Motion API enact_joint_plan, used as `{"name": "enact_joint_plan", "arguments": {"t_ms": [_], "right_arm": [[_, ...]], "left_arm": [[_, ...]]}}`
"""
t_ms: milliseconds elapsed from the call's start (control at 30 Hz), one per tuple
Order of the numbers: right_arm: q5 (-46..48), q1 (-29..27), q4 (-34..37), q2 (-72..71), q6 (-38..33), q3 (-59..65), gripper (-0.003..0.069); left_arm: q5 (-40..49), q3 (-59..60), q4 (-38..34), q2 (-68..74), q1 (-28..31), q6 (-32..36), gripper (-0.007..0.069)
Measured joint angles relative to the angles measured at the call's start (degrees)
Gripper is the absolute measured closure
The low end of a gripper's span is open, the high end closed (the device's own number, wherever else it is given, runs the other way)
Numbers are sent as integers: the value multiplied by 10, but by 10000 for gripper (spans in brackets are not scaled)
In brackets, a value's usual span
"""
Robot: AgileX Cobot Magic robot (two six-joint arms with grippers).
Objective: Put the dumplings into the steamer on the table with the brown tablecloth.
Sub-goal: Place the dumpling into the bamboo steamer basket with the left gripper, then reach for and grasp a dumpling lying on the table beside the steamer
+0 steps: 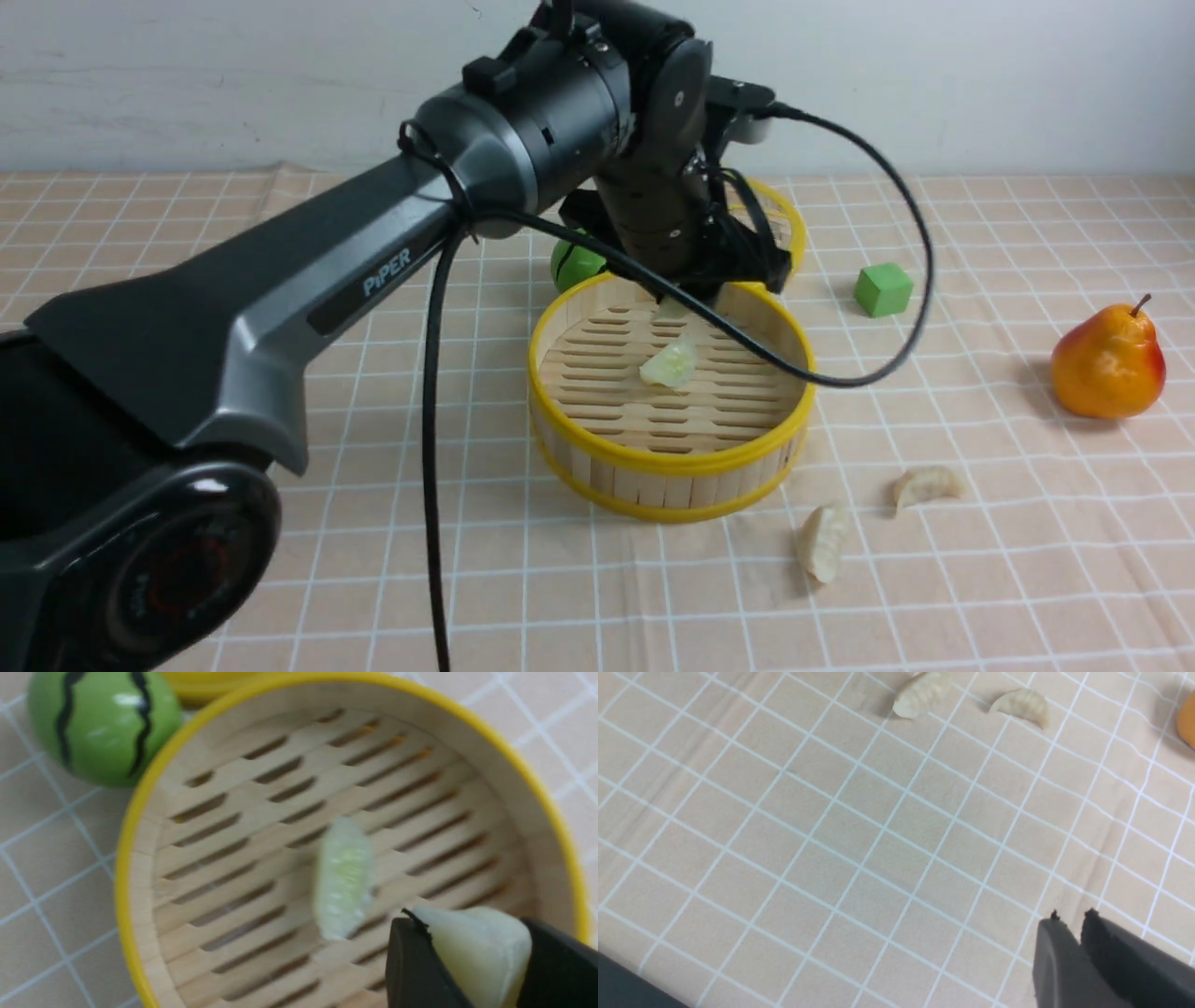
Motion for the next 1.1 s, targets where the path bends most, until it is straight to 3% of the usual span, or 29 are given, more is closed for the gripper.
{"name": "enact_joint_plan", "arguments": {"t_ms": [167,467,633,800,1000,1100], "right_arm": [[11,0,19,38,2,0,573],[9,0,63,73,2,0,573],[2,0,71,81,9,0,573],[-2,0,70,112,23,-2,573],[-15,0,60,202,32,-53,569],[-32,0,44,301,33,-109,552]], "left_arm": [[-23,0,13,48,30,-37,368],[-35,0,14,86,41,-42,352],[-18,0,17,85,41,-42,237],[21,-14,31,48,41,-42,200],[70,-39,33,-47,41,-35,206],[116,-44,28,-124,41,-17,276]]}}
